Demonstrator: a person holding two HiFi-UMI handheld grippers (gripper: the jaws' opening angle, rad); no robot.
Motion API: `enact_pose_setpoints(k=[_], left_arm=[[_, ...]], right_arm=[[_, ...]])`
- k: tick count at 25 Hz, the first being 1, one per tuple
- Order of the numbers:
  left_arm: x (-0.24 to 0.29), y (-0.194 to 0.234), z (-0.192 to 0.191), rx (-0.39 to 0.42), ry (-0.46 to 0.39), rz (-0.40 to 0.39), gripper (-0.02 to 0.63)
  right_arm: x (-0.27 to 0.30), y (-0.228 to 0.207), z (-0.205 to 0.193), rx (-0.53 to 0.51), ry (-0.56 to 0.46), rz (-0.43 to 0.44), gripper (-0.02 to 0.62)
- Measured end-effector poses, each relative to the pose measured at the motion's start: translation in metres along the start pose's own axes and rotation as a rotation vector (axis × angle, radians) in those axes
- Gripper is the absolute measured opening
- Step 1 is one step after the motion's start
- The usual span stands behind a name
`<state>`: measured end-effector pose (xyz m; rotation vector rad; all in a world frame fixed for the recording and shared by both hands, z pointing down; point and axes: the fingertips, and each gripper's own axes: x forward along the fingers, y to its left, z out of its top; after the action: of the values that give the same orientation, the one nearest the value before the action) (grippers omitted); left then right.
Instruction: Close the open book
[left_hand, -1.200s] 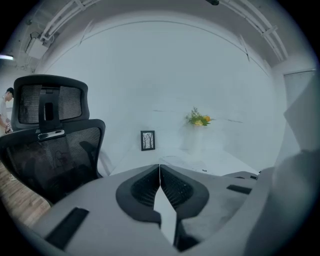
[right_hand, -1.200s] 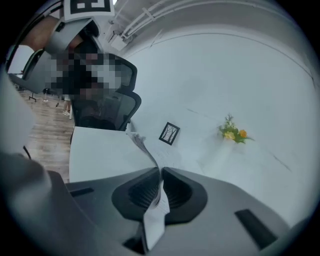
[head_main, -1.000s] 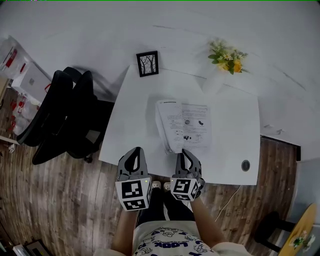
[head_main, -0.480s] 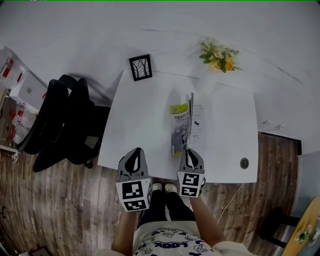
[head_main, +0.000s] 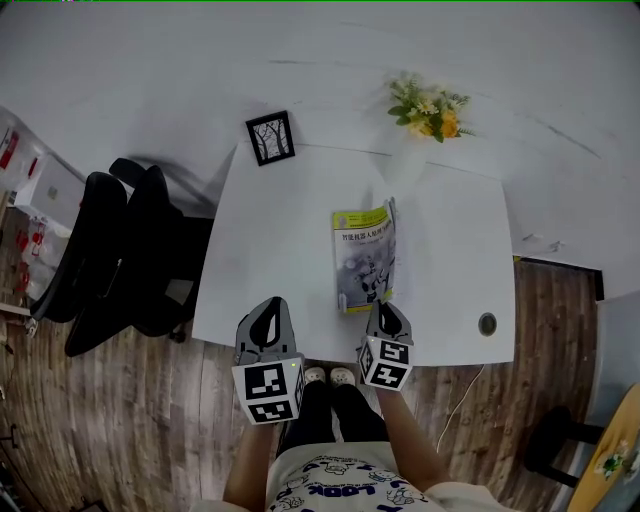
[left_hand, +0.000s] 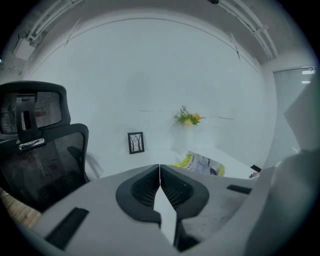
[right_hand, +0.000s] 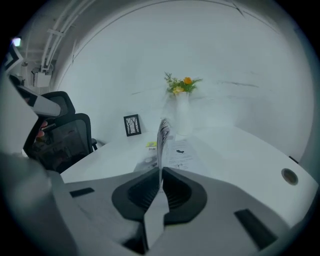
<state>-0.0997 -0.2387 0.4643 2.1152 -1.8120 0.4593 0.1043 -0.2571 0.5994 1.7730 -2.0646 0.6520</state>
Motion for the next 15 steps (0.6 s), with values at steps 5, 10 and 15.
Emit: enact_pose_setpoints(k=[5,10,15], left_arm=[[0.008,-0.006,0.001,0.004,0.006,-0.014,0.023],[0.013,-0.013,0.001,0.004,0.011,-0.023,0.025],[0.017,-0.017,0.0,0.005,0.02,-0.025,0.023]], right_arm=[[0.004,-0.01,-0.01,0.065,0.025,-0.026,0.041],[0.01,-0.019,-0.022,0.155,0.053,-0.022,0.041],[0.014,-0.025,-0.028,0.242,0.067,-0.006,0.043]])
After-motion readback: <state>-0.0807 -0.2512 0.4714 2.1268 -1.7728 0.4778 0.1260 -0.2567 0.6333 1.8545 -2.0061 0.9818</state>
